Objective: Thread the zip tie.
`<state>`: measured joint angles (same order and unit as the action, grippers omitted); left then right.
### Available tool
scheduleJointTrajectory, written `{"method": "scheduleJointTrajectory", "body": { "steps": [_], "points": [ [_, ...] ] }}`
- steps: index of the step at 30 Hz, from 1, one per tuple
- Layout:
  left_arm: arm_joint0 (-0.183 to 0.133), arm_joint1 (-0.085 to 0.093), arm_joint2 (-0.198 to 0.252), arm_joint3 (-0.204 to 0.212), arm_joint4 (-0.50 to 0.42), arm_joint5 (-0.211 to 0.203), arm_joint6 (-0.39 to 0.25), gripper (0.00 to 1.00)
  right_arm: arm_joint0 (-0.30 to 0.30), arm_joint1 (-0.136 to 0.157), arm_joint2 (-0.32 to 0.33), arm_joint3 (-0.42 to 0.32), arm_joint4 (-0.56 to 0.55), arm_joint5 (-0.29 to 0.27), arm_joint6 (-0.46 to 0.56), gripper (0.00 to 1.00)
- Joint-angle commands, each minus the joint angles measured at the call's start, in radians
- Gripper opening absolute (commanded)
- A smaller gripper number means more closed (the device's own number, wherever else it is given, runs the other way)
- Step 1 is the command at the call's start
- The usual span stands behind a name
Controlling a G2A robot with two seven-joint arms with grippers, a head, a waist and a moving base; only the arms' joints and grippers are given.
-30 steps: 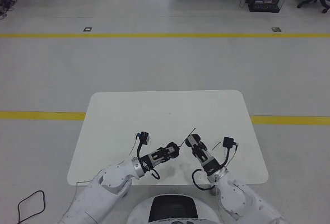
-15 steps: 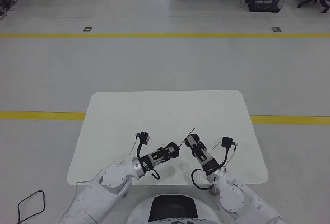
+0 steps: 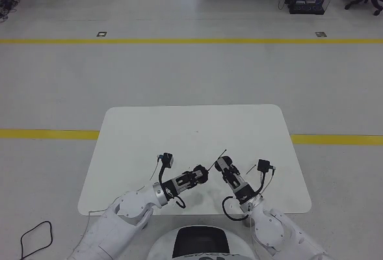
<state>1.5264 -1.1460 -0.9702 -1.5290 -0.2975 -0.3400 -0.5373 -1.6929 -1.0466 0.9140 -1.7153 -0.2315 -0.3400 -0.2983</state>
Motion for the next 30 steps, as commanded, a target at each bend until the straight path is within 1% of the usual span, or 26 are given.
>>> {"method": "scheduleJointTrajectory", "body": {
  "steps": [1, 19, 30],
  "points": [
    [0.000, 0.000, 0.000, 0.000, 0.000, 0.000, 0.000, 0.00, -0.002, -0.001, 0.002, -0.001, -0.001, 0.000, 0.000, 0.00],
    [0.000, 0.000, 0.000, 0.000, 0.000, 0.000, 0.000, 0.00, -0.011, -0.008, 0.014, 0.009, -0.023, 0.000, 0.014, 0.00],
    [0.000, 0.000, 0.000, 0.000, 0.000, 0.000, 0.000, 0.00, -0.018, -0.010, 0.026, 0.015, -0.040, 0.000, 0.041, 0.00]
  ]
}}
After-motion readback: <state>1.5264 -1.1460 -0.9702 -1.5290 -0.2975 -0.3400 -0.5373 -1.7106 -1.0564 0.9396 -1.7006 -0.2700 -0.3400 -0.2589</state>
